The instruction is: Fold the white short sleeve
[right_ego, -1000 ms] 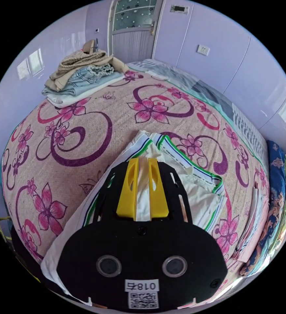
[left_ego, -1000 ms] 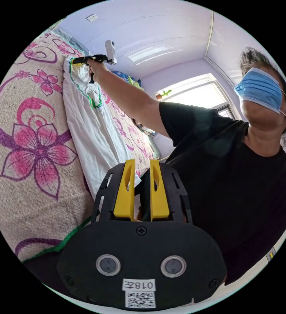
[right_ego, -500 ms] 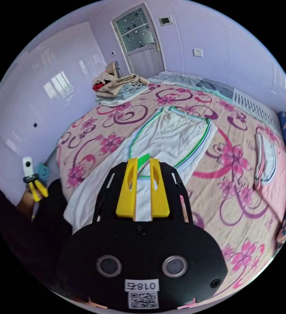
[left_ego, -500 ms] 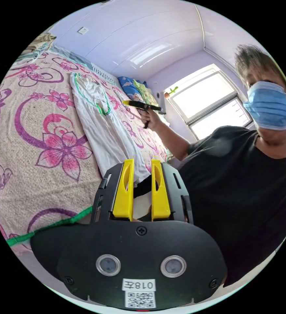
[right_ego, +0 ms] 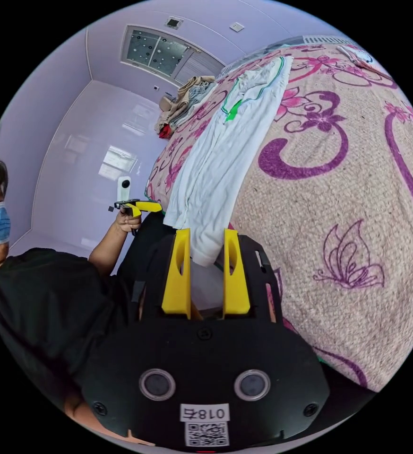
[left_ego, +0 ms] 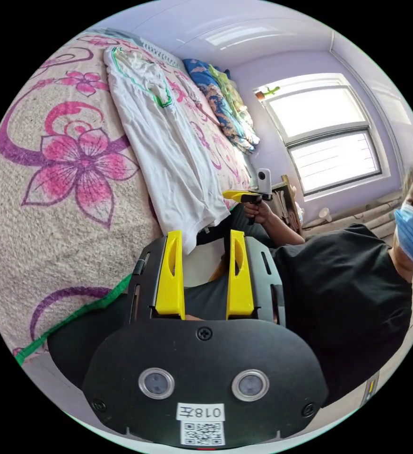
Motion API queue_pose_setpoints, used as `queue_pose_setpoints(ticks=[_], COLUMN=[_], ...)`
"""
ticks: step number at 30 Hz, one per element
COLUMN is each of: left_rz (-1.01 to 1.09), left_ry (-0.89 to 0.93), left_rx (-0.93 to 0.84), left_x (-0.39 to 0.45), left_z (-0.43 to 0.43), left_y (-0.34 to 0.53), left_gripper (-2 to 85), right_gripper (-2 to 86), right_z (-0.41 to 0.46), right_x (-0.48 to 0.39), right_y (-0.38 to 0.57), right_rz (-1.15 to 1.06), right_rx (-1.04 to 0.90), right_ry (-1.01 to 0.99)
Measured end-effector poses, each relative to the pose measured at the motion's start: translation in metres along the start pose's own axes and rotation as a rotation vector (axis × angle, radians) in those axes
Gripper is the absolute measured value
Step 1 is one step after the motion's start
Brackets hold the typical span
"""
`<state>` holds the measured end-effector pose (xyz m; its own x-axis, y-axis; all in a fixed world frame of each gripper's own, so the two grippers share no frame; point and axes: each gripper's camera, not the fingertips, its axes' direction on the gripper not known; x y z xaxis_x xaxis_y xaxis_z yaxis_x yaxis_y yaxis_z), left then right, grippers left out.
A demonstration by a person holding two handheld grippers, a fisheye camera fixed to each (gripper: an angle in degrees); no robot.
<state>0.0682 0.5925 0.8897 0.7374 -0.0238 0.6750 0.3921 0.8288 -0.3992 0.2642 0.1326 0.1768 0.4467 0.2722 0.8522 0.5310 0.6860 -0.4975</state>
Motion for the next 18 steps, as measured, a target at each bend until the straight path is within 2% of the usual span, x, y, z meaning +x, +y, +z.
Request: queue_pose_setpoints(ticks=[3,6,10,18], left_rz=[-0.045,-0.104,-0.195,-0.232], left_ry=[-0.092,-0.017,0.037,0.127], left_rx=[0.014,0.03,-0.05,-0.109], left_x=[0.007,-0.005,-0.029,-0.054], left_z=[-0.007,-0.005,0.02,0.052], left_y=[-0.012,-0.023,-0.053,-0.105], left_gripper=[14.2,14.3,15.3,13.6], right_gripper=[10.5,9.6,9.6,10.2], right_z=[-0.006,-0.017,-0.03,-0.049], right_x=[0.013,0.025,0.044,0.068], right_y=[0.009,0.017,0.019,0.027], right_rz=[0.023,0.03,0.036,0.051], right_rx=[-0.016,-0.008,-0.011,-0.061], right_ry=[-0.008,-0.021,-0.088,-0.21])
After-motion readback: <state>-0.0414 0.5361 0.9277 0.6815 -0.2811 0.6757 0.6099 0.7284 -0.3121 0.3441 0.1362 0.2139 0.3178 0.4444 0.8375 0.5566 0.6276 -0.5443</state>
